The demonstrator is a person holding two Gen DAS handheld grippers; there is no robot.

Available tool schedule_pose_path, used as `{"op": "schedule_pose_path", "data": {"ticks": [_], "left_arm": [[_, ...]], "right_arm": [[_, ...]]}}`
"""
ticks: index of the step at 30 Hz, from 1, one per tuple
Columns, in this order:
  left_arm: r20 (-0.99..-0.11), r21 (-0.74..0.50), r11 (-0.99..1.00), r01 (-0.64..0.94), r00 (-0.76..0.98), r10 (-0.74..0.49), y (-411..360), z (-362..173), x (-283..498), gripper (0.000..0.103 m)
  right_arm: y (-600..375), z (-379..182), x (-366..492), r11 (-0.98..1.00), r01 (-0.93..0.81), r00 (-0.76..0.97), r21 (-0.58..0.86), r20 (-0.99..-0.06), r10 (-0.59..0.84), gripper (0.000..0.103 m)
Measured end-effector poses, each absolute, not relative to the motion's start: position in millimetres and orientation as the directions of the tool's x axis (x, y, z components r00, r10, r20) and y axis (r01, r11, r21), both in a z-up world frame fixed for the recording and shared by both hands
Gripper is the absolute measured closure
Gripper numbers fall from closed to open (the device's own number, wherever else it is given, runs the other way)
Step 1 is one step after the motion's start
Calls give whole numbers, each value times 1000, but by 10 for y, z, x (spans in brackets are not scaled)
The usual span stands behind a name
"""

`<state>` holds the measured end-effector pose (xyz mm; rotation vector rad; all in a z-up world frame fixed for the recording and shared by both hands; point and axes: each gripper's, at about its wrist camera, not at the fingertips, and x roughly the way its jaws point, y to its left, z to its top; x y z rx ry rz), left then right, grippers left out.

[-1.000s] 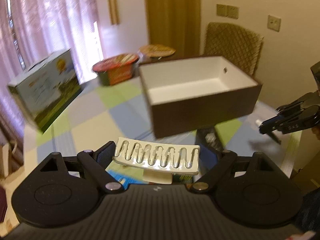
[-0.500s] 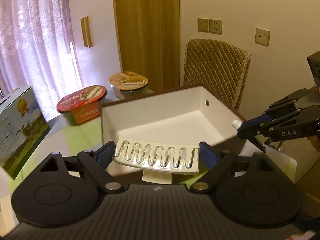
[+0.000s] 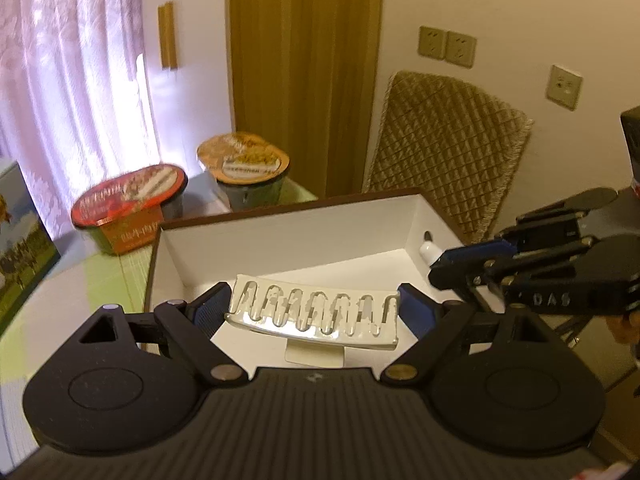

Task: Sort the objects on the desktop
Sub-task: 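Lift the comb tray with the left tool while the right tool carries the tube, then release the comb tray into the brown box while the right tool releases the tube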

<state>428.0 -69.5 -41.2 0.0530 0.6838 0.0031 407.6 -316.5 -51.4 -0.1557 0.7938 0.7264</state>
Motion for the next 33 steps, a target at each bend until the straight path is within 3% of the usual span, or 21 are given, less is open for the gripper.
{"op": "schedule_pose_path", "data": {"ticks": [21, 33], "left_arm": [[-849, -10, 985, -171, 521, 82, -474, -1224, 4930, 16], [-883, 4, 974, -228, 455, 110, -452, -1363, 4982, 16]], "right_arm": [[-2926, -1183, 4558, 685, -710, 247, 162, -854, 458, 90], [-2887, -1221, 4609, 664, -727, 211, 176, -862, 461, 89]]}}
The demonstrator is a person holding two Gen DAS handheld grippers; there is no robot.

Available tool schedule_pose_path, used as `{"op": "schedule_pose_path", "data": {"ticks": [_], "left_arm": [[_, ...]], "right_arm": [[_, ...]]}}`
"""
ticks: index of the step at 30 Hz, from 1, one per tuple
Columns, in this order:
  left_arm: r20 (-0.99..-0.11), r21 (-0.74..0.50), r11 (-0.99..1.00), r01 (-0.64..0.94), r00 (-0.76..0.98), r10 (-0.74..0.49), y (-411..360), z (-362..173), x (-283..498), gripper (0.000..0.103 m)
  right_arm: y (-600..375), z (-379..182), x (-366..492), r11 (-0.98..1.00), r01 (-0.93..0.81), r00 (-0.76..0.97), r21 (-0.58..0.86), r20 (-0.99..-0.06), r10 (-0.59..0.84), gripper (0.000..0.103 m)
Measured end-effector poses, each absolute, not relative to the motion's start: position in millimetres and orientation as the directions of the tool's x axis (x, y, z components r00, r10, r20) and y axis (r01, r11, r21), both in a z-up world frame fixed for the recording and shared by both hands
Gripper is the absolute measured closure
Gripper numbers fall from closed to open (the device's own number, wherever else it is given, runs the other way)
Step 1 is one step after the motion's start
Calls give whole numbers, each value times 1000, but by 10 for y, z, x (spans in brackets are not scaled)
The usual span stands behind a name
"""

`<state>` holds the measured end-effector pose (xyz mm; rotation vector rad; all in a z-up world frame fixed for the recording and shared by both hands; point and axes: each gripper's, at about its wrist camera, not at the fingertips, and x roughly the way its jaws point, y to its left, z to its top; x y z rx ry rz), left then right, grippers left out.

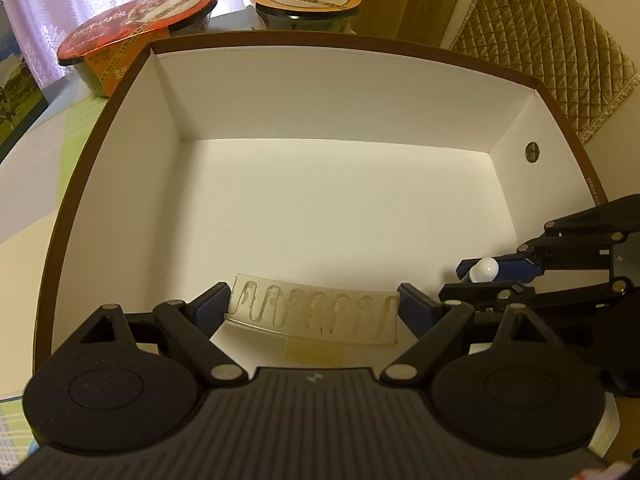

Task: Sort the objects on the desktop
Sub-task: 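Release the comb tray into the brown box while the right tool releases the tube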

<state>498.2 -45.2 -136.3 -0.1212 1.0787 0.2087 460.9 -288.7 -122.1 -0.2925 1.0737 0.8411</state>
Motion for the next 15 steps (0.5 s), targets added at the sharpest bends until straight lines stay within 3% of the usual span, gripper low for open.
{"op": "schedule_pose_path", "data": {"ticks": [5, 7, 9, 15], "left_arm": [[-881, 23, 970, -241, 454, 133, -456, -1322, 4965, 11], [-879, 22, 970, -241, 458, 133, -461, -1304, 4952, 9], [-879, 31, 969, -245, 455, 143, -464, -1294, 4942, 7], [-878, 36, 963, -266, 453, 158, -456, -1271, 4905, 6]], "right_arm": [[-2884, -1225, 4591, 652, -738, 199, 176, -866, 458, 84], [-2894, -1216, 4580, 658, -735, 212, 167, -864, 456, 58], [-2907, -1180, 4552, 657, -737, 232, 158, -854, 466, 44], [-2951, -1128, 4490, 657, -737, 241, 159, -846, 475, 27]]}}
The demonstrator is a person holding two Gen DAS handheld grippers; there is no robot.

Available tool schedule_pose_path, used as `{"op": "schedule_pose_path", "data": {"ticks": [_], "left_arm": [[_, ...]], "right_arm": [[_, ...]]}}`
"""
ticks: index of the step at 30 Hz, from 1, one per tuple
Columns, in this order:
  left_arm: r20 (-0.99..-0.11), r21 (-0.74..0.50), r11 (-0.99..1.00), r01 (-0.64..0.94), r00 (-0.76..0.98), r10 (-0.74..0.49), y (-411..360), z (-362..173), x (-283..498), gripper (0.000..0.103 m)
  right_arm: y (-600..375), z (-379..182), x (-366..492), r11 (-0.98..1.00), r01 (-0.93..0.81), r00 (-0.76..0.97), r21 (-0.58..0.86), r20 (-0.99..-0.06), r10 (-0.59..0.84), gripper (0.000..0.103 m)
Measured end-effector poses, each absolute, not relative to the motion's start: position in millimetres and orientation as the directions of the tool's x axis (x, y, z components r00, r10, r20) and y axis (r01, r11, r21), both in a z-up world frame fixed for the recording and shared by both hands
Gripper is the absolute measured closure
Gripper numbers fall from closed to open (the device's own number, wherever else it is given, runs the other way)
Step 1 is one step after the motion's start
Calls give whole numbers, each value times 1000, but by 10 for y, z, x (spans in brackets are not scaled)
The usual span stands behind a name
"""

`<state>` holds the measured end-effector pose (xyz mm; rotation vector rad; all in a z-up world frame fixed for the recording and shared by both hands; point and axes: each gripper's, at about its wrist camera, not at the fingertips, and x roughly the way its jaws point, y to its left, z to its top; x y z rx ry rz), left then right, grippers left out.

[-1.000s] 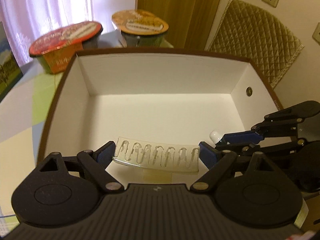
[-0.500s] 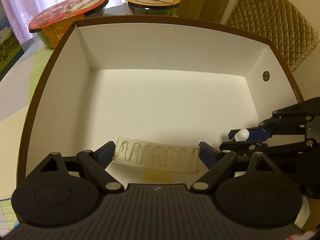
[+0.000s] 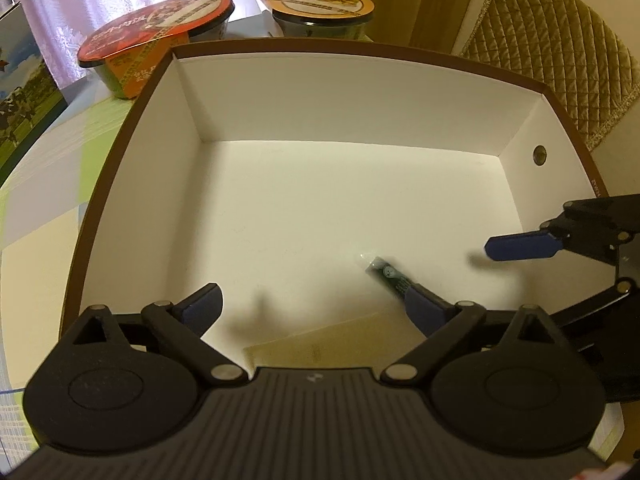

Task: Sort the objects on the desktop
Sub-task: 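Release the comb tray into the brown box while the right tool releases the tube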

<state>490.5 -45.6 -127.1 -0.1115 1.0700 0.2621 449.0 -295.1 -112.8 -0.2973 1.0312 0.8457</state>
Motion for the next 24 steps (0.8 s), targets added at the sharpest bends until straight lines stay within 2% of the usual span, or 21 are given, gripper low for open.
{"op": "schedule_pose_path", "data": {"ticks": [4, 10, 24], "left_arm": [[-872, 47, 960, -276, 457, 174, -471, -1231, 4856, 6], [-860, 62, 957, -284, 471, 195, -508, -1154, 4792, 5], [-827, 67, 955, -288, 520, 215, -608, -926, 4603, 5]], "right_arm": [[-2976, -1095, 4441, 662, -734, 256, 151, -842, 475, 18], [-3015, -1015, 4377, 678, -722, 284, 138, -834, 472, 10], [-3114, -823, 4228, 723, -685, 367, 87, -817, 445, 5]]}}
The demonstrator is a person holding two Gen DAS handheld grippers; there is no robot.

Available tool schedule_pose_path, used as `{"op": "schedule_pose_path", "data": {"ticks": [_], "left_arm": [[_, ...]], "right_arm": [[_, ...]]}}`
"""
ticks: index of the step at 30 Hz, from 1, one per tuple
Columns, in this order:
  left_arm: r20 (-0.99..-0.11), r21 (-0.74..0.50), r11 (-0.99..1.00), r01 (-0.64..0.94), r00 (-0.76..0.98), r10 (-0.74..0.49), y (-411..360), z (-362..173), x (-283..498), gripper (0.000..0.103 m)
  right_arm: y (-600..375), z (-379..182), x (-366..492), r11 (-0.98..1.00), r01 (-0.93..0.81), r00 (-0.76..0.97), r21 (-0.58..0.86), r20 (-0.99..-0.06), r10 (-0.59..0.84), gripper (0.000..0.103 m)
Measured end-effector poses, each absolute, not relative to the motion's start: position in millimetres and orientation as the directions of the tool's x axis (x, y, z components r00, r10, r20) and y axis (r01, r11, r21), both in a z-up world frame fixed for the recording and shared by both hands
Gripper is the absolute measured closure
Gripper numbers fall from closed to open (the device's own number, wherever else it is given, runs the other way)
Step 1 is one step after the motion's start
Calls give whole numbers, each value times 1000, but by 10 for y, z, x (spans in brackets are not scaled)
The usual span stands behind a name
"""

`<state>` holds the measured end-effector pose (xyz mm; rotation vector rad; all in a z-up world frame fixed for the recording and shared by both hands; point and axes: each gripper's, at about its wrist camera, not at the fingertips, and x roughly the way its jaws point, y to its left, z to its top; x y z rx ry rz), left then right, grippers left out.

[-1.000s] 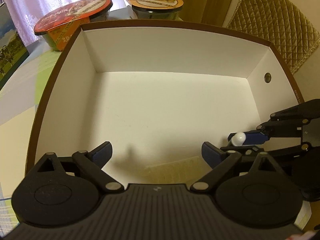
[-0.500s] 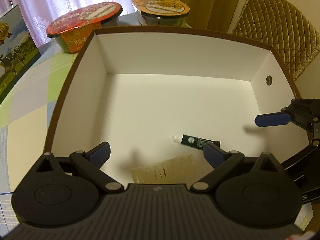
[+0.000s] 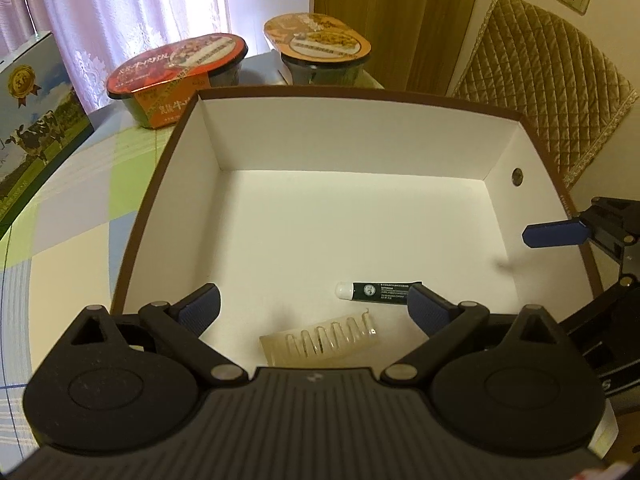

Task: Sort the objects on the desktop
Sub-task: 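Release the comb tray into the brown box while the right tool releases the tube, then move both tools back toward the remaining objects on the table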

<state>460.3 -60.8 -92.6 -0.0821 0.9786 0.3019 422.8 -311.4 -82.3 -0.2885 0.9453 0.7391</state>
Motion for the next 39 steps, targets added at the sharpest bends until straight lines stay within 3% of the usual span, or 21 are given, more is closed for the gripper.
{"op": "schedule_pose_path", "data": {"ticks": [19, 39], "left_arm": [[-784, 39, 975, -217, 598, 165, -510, -467, 3936, 5], [-748, 50, 981, -186, 644, 160, -252, -181, 2847, 5]], "right_arm": [[-3037, -469, 3599, 851, -524, 523, 23, -780, 343, 4], [-2726, -398, 2560, 878, -473, 534, 70, -770, 349, 2]]}}
